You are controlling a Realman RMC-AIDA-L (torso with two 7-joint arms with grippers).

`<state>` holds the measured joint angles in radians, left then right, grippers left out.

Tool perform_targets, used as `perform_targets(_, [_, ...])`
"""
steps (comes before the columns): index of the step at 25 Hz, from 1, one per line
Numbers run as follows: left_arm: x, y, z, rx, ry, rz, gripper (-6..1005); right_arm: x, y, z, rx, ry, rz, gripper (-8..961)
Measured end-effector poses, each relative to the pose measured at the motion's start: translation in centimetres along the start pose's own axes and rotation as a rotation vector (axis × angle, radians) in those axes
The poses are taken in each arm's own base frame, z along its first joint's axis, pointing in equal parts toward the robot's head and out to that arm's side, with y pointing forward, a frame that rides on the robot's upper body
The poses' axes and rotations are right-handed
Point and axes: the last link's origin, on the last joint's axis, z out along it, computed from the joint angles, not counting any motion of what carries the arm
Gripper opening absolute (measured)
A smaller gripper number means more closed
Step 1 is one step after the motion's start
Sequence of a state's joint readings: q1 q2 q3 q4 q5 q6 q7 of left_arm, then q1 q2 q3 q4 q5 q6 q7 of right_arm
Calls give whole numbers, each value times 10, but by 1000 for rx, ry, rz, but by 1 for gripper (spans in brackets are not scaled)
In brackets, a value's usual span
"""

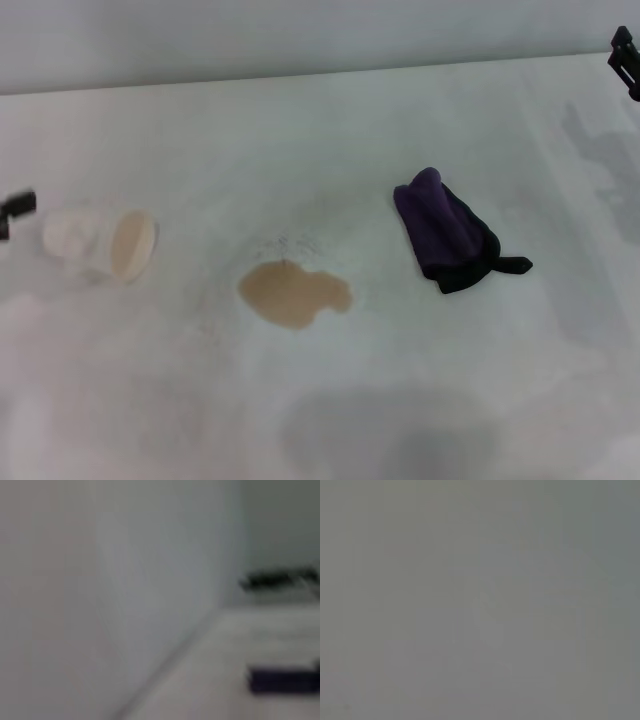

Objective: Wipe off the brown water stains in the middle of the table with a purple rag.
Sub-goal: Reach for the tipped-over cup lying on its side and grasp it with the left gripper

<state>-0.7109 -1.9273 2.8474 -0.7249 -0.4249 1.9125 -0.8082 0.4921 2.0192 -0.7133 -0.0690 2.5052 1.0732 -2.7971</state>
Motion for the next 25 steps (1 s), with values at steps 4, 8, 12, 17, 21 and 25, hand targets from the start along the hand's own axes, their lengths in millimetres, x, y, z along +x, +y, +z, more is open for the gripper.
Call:
perform_targets(4, [5,-9,-1,-77,-108,35,874,-3,2,2,-5,-10,11,872])
perform_targets(8, [23,-30,3,-135,-281,129,872,-1,3,2,-7,-7,19,872])
perform_targets(12, [29,-37,13,-225,-435,149,871,0,3,0,-5,-6,34,872])
perform_targets(17, [30,-36,30,-321,-622,179,871,1,2,-1,-3,-4,101,872])
perform_targets(21, [30,-37,45,-303,-770,300,872,0,5,1,-8,-6,113,871])
perform_targets(25, [35,-40,54,-295,-785,387,872,1,8,1,-14,-1,117,871])
